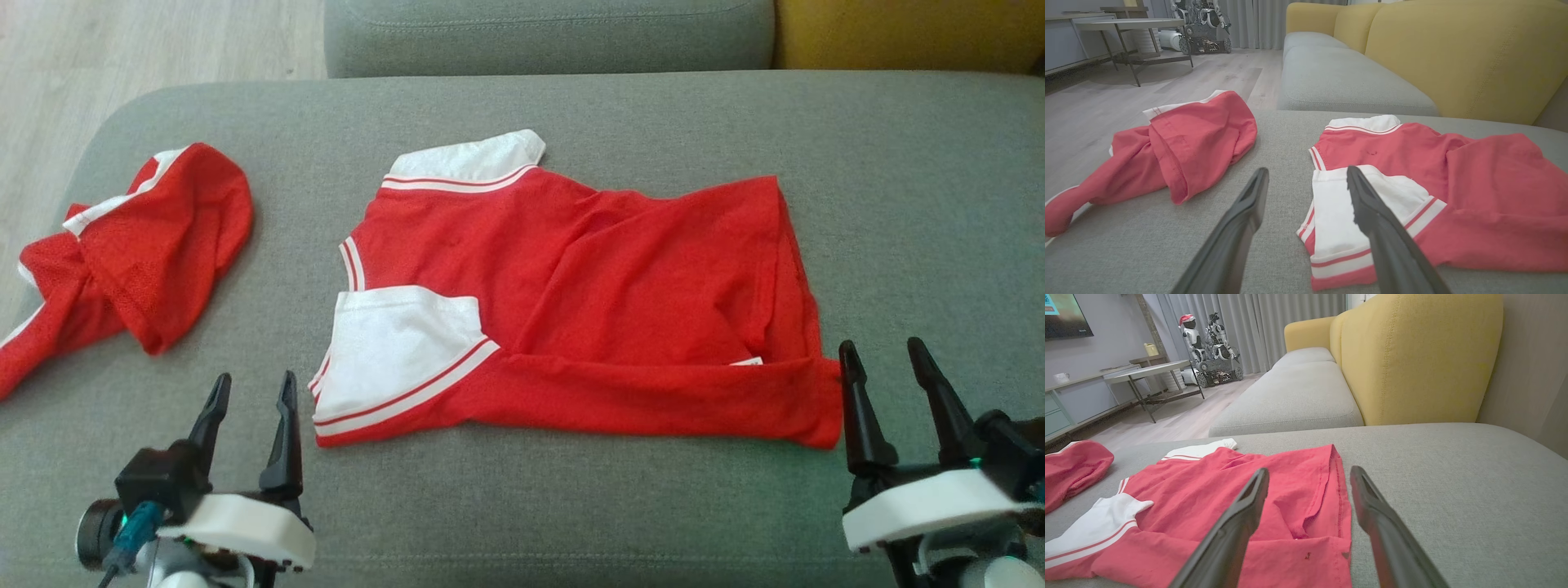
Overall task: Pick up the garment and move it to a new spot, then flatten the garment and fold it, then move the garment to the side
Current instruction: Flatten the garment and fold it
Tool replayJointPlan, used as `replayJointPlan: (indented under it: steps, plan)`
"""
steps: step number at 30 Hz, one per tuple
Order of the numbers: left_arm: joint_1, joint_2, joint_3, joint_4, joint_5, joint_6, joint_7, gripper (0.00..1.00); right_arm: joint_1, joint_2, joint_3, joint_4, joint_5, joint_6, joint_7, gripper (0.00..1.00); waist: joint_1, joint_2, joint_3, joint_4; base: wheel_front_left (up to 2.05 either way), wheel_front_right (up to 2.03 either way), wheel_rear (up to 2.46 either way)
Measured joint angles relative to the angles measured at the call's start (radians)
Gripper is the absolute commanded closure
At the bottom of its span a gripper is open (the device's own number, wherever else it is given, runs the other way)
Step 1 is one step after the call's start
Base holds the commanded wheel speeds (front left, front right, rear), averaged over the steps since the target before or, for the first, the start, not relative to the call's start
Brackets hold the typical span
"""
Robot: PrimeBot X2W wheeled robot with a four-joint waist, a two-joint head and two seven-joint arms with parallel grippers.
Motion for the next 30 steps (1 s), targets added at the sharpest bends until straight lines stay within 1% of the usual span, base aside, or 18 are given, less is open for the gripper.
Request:
replayJointPlan:
  steps: [5, 11, 14, 16, 19, 26, 30]
  plan:
    - [-0.004, 0.002, -0.005, 0.003, 0.000, 0.000, 0.002, 0.00, 0.000, 0.004, 0.000, 0.000, 0.000, 0.000, 0.002, 0.00, 0.0000, 0.0000, 0.000, -0.003, 0.00, 0.00, 0.00]
    - [-0.053, 0.007, -0.018, 0.020, -0.002, -0.028, 0.020, 0.00, -0.003, 0.005, -0.008, 0.013, 0.009, 0.000, 0.022, 0.00, 0.0000, 0.0000, 0.014, 0.000, 0.00, 0.00, 0.00]
    - [-0.104, -0.001, -0.038, 0.070, -0.030, -0.054, 0.053, 0.00, -0.012, 0.005, -0.021, 0.055, 0.009, 0.000, 0.046, 0.00, 0.0000, 0.0000, 0.028, 0.003, 0.00, 0.00, 0.00]
    - [-0.124, -0.013, -0.045, 0.121, -0.049, -0.073, 0.076, 0.00, -0.019, 0.005, -0.026, 0.088, 0.009, 0.000, 0.072, 0.00, 0.0000, 0.0000, 0.040, 0.004, 0.00, 0.00, 0.00]
    - [-0.134, -0.034, -0.062, 0.216, -0.083, -0.101, 0.100, 0.00, -0.033, 0.006, -0.018, 0.123, 0.009, 0.000, 0.073, 0.00, 0.0000, 0.0000, 0.070, 0.005, 0.00, 0.00, 0.00]
    - [-0.157, -0.057, -0.068, 0.325, -0.132, -0.132, 0.127, 0.00, -0.041, 0.007, -0.023, 0.182, 0.009, 0.000, 0.141, 0.00, 0.0000, 0.0000, 0.127, 0.003, 0.00, 0.00, 0.00]
    - [-0.196, -0.061, -0.068, 0.355, -0.145, -0.149, 0.141, 0.00, -0.066, 0.008, -0.028, 0.201, 0.012, 0.000, 0.184, 0.00, 0.0000, 0.0000, 0.156, 0.006, 0.00, 0.00, 0.00]
